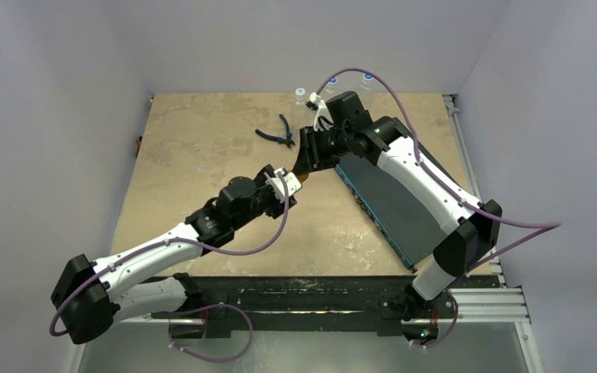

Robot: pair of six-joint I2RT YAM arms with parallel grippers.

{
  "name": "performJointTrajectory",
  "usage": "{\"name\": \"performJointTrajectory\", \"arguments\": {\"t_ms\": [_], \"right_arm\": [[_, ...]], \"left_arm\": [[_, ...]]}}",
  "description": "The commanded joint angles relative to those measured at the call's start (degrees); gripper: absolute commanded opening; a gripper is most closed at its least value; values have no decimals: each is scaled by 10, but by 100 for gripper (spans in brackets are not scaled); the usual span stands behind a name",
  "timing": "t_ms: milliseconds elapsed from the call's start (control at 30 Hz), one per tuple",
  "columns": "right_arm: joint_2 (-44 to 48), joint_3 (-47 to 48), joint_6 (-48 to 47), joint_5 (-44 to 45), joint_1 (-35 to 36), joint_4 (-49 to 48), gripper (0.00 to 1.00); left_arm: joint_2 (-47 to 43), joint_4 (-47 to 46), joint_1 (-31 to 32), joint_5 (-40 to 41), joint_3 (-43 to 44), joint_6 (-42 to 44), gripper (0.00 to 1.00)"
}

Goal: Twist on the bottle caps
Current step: Screw the bottle cap onto the plastic bottle.

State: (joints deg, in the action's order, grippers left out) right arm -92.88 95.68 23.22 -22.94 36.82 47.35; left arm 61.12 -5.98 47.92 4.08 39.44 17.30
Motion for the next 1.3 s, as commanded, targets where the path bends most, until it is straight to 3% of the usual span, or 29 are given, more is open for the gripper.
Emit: {"name": "performJointTrajectory", "arguments": {"t_ms": [0,133,267,500,633,733,933,1267], "right_arm": [[-15,19,84,17,21,-3,46],[9,64,64,70,18,-19,83],[34,91,20,103,7,-25,99],[122,35,-69,94,-18,-61,99],[168,-5,-143,33,-21,-50,99],[193,-31,-188,-20,-20,-20,93],[225,-84,-218,-114,-20,-18,83],[216,-99,-229,-157,-4,-17,69]], "left_arm": [[-13,-169,23,11,40,35,6],[-8,-105,13,-20,51,21,2],[9,-51,-50,-141,68,-24,1],[53,33,-142,-414,108,-59,0],[67,48,-161,-531,114,-78,0],[62,37,-166,-605,104,-101,0],[49,16,-167,-693,88,-156,0],[49,47,-167,-705,88,-152,0]]}}
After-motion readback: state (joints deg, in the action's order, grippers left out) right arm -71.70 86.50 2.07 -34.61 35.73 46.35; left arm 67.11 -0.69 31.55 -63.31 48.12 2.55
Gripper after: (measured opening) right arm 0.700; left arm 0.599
